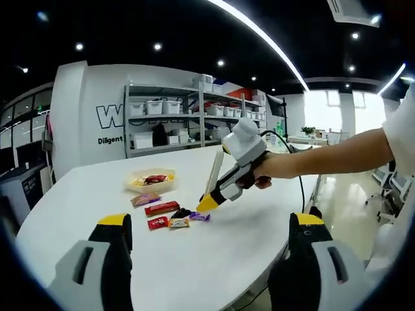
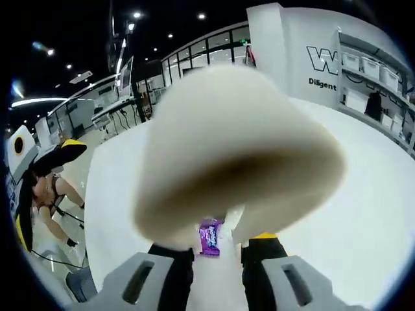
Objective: Place the target food into the container with the food tongs after gripping and lifting it, then release it inside without dropping or visibly crushing the food.
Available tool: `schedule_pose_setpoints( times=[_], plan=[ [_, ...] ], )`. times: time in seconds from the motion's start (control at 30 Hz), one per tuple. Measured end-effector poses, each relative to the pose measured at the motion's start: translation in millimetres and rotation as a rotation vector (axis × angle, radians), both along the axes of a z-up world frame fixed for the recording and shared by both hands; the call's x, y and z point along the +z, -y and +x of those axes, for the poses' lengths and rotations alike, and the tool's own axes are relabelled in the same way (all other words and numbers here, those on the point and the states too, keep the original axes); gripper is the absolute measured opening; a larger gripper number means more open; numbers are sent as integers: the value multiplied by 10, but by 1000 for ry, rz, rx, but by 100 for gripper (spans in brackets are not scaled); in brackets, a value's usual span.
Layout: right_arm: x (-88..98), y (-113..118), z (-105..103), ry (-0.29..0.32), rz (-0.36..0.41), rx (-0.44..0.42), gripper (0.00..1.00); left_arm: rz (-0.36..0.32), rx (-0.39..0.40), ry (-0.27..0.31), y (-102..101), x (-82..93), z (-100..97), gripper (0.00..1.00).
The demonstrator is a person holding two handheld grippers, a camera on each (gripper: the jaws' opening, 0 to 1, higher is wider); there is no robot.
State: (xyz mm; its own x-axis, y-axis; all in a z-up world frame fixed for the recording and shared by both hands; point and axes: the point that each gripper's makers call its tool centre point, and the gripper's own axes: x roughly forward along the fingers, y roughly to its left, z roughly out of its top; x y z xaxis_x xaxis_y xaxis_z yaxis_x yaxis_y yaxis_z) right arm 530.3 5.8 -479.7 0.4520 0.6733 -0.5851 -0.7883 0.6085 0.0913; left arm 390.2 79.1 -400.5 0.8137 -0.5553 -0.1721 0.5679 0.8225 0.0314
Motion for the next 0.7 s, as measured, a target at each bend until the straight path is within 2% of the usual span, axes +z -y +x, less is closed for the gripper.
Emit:
schedule_pose_setpoints(
  times=[0.1, 0.27, 0.4, 0.5, 0.6, 0.63, 0.7],
  plan=[
    [31, 30, -11, -3, 15, -8, 22, 24, 7, -30, -55, -140, 33, 99],
    [37, -36, -60, -2, 15, -5, 22, 1, 6, -46, -78, -188, 38, 99],
    [-8, -108, -76, 2, -5, 15, 22, 31, 9, -53, -123, -246, 82, 99],
    [-57, -146, -55, 1, -12, 20, 23, 35, 16, -71, -193, -327, 153, 99],
    [-103, -153, -34, 0, -18, 18, 22, 58, 19, -102, -242, -514, 252, 99],
    [-75, -158, -20, 11, -8, 17, 22, 65, 11, -101, -234, -557, 290, 99],
    [-67, -161, -15, -8, 4, 8, 22, 65, -6, -91, -210, -586, 338, 99]
  ],
)
